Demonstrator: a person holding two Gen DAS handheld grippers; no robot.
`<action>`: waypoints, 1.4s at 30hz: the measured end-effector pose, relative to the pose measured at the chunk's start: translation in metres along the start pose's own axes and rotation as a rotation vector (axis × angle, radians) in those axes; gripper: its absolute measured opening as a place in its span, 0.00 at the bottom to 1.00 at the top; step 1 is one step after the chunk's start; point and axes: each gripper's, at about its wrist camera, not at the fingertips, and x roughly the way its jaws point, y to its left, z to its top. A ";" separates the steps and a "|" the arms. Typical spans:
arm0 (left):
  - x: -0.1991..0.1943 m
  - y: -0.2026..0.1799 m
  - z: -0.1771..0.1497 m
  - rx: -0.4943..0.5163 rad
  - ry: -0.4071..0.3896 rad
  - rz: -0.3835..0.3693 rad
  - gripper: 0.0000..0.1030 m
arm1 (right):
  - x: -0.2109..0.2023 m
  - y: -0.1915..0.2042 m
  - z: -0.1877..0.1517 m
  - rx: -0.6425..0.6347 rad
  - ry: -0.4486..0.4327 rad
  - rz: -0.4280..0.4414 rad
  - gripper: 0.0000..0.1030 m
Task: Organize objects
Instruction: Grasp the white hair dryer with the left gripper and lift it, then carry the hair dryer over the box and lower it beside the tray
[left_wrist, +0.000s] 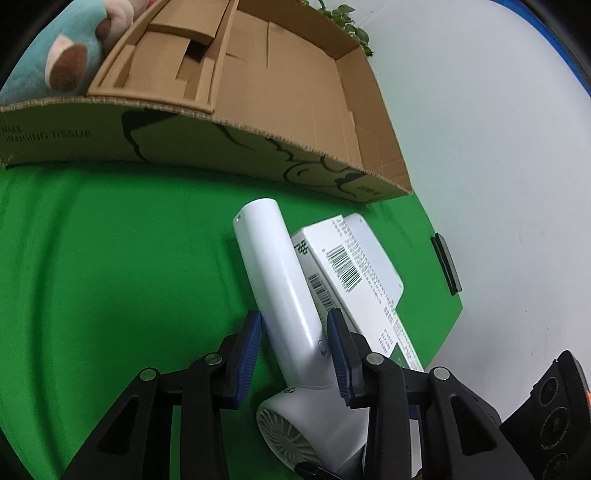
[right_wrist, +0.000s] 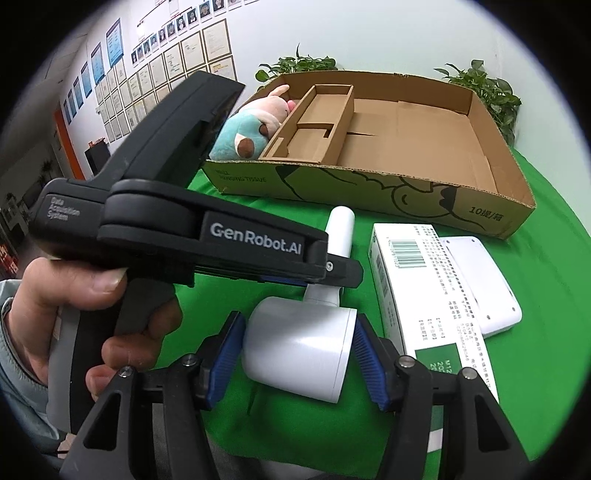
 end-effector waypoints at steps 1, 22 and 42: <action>-0.002 -0.001 0.001 0.006 -0.002 0.002 0.31 | 0.000 0.000 0.001 0.000 -0.004 -0.003 0.57; -0.059 -0.029 0.011 0.107 -0.118 0.040 0.30 | -0.019 0.005 0.017 0.009 -0.115 -0.014 0.57; -0.087 -0.094 0.080 0.241 -0.205 0.038 0.30 | -0.044 -0.021 0.084 0.038 -0.259 -0.039 0.57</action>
